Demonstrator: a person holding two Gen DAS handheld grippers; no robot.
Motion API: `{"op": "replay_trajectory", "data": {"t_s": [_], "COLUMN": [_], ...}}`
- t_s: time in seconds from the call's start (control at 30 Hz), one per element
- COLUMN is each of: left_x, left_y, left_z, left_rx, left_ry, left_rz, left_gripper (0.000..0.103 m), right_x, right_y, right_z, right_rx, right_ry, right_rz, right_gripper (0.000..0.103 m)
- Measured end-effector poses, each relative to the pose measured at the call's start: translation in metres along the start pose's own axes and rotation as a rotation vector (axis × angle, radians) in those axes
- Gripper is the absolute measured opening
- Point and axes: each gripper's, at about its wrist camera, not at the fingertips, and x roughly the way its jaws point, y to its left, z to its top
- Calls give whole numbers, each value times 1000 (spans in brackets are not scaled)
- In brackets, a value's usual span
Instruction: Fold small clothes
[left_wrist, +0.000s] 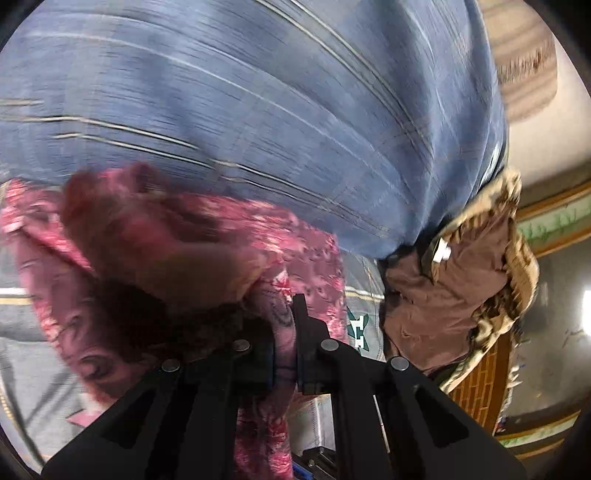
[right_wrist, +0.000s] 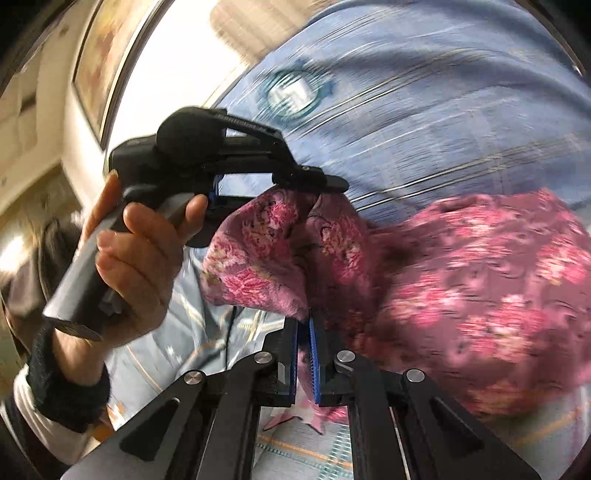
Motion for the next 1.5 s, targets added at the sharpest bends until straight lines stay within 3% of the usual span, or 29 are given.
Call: {"op": "replay_trajectory", "data": {"t_s": [0.07,0.2,0.37,0.43,0.5,0.57,0.63,0.73,0.8,0.87,1.03,1.17,1.33,1.5], "left_x": [25,85,155,170,179,177,164,127,99,72,24,-14,-36,-48], "left_y": [-23,-58,-70,-75,-88,-97,-101,-92,-75,-47,18,36,76,123], "left_z": [0,-3,-10,-18,-25,-27,-28,-26,-24,-18,-12,-20,-22,-22], "left_rx": [24,87,62,108,156,178,172,150,122,69,-97,-66,-129,-225], "left_ry": [34,98,195,202,197,202,202,150,108,80,45,-19,-38,-54], "left_rz": [25,122,211,294,364,385,359,299,295,290,174,115,70,8], "left_gripper": [5,5,6,8,19,32,35,35,35,36,35,35,35,36], "right_x": [-17,-48,-63,-68,-71,-69,-69,-70,-68,-60,-24,10,52,81], "right_y": [-20,-70,-120,-142,-159,-174,-179,-170,-161,-156,-126,-100,-61,-31], "right_z": [4,10,7,1,-5,-8,-11,-8,-4,2,15,20,25,29], "right_rx": [52,154,236,288,333,372,394,349,344,335,269,206,55,19], "right_ry": [-31,-82,-64,-54,-50,-36,-29,-29,-29,-20,52,126,180,209], "right_rz": [-4,-35,-88,-112,-124,-129,-116,-119,-76,-50,11,8,-82,-39], "right_gripper": [0,0,0,3,6,6,6,7,10,29,43,58,59,61]}}
